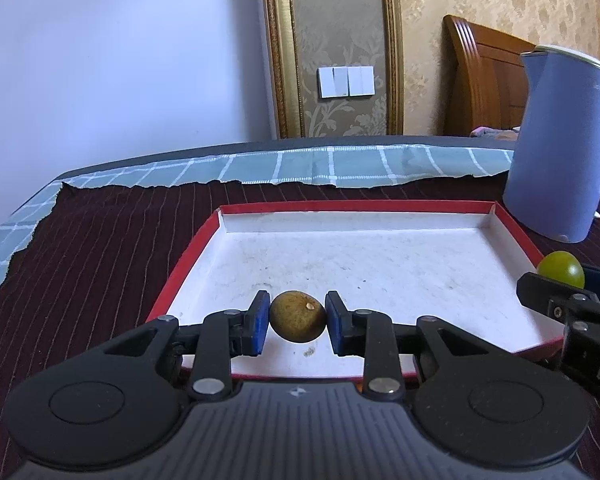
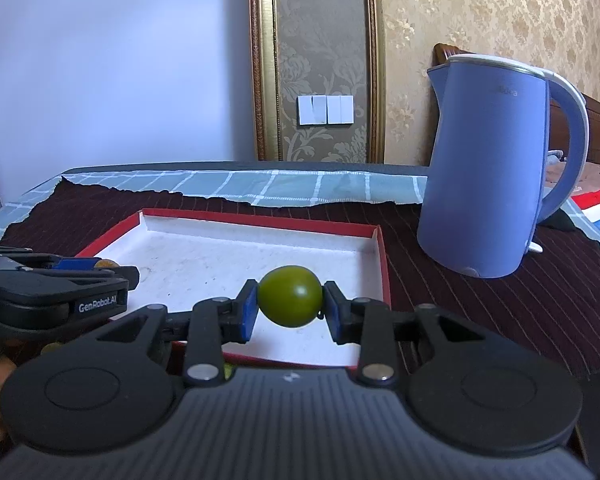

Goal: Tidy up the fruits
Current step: 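Carry the lime and longan over the red tray with both grippers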

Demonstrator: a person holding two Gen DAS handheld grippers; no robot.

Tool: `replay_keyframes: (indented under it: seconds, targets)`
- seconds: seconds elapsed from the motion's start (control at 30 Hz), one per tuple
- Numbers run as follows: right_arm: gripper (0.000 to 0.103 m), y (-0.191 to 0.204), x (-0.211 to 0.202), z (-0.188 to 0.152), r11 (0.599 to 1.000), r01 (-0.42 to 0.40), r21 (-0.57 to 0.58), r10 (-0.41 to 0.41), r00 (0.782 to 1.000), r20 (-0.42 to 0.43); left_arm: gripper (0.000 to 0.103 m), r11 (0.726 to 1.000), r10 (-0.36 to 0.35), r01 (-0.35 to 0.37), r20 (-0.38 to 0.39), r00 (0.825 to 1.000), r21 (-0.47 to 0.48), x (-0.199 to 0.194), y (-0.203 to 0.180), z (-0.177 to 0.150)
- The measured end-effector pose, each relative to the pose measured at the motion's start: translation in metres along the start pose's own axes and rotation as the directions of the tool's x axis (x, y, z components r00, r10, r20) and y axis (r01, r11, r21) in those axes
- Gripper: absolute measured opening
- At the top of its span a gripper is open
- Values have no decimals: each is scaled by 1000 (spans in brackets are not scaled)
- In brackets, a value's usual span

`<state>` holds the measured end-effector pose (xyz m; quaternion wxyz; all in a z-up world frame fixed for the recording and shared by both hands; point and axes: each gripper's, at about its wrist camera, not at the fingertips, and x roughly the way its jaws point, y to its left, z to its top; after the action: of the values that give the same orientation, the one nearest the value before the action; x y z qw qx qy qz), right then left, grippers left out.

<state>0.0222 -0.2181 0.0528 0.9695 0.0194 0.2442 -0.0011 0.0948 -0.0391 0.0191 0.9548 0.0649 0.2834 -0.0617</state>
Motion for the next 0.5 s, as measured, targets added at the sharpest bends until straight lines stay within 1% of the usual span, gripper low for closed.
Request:
replay_keyframes:
  seconds: [0.1,0.27,0.5]
  targets:
    - [33,-2,6,3,1000,-2,7,2,1000,-4,29,1000,6,-6,-5,1000,7,8,0,4]
    - [33,-6,16,7,1000,-3,21,3,1000,-18,29,999,35,-35,-16,999,8,22,3,10]
    - [33,-6,34,14,1000,13,1,-13,999,-39,29,998,68,-67,-27,997,18,41,6,18]
